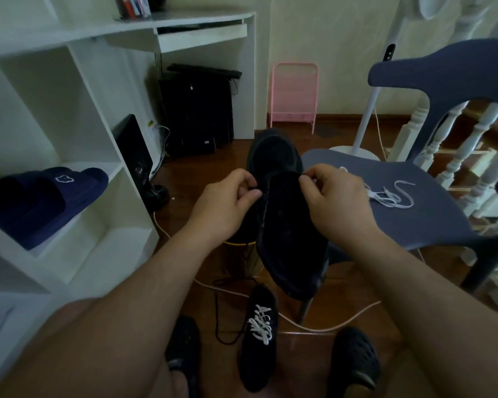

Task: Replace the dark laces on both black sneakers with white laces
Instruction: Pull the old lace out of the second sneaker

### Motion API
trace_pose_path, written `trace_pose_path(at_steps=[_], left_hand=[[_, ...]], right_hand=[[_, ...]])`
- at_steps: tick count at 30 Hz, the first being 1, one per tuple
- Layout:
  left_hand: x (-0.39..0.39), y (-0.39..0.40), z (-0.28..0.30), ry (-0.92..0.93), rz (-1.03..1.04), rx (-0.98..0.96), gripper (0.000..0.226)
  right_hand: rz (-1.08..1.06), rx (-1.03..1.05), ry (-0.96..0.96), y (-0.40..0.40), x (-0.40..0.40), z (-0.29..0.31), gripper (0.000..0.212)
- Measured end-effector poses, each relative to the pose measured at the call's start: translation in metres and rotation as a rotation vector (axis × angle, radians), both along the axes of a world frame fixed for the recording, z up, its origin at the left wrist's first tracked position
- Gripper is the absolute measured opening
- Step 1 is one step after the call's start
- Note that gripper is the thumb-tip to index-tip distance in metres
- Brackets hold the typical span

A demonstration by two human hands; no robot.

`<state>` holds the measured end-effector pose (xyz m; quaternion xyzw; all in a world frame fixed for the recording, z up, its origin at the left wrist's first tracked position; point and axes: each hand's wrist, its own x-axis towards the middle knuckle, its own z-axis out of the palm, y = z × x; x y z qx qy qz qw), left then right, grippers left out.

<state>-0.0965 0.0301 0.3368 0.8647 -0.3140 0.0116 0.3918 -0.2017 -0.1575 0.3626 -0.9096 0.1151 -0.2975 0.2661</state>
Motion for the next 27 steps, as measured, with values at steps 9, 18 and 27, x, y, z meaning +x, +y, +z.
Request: trace_pose_path(at_steps=[9,18,27], left_hand=[[0.025,0.023,0.003,0.11,0.349,0.373,0.018],[0.012,0.018,0.012,0.043,0.151,-0.026,0.02],[0.002,0.004,0.005,-0.028,0.013,0.063,0.004]], right_hand=[[0.013,-0.021,-0.024,-0.005,-0.001,0.003,0.02],[0.02,-0.028,0.008,-0.002,0.004,-0.003,0.021],[0.027,-0.022,0.03,0.0,0.004,-0.006,0.021]])
